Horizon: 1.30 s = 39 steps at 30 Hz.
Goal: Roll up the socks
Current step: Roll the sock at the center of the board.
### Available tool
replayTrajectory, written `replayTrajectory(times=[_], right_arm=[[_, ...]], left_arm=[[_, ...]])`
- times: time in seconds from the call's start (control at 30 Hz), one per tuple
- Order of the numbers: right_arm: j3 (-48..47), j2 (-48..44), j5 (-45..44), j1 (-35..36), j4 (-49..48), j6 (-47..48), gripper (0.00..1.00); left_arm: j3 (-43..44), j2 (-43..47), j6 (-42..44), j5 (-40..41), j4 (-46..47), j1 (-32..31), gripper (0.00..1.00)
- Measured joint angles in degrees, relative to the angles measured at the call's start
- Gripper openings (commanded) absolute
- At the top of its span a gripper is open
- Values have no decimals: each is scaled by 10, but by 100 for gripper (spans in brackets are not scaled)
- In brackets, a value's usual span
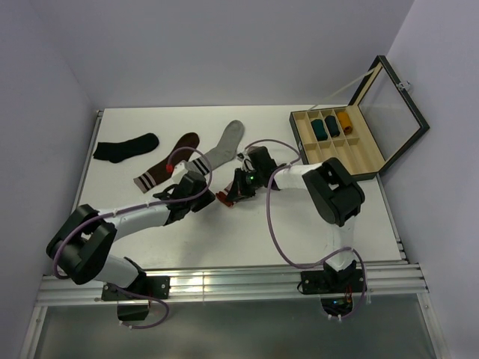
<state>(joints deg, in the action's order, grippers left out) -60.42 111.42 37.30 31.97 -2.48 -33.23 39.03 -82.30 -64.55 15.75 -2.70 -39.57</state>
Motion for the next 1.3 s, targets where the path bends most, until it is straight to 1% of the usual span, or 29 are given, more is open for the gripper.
replayTrajectory(times=[0.1,0.33,0.47,0.7,1.0,1.1,1.3], right_arm=[[0,17,19,-11,-7,-14,0],[23,41,78,-44,-72,-64,1],[29,51,99,-61,-94,-83,1],[30,59,113,-65,-111,-96,1],[30,61,115,-65,-114,-97,1],[30,61,115,-65,-114,-97,1],[30,61,115,-65,-114,-97,1]], left_arm=[[-14,-2,3,-6,25,0,46],[-19,-32,10,-16,66,0,42],[-17,-55,21,-22,81,0,39],[1,-100,37,-33,114,0,31],[16,-134,48,-61,165,17,31],[16,-139,52,-73,179,22,35],[15,-145,54,-90,206,25,35]])
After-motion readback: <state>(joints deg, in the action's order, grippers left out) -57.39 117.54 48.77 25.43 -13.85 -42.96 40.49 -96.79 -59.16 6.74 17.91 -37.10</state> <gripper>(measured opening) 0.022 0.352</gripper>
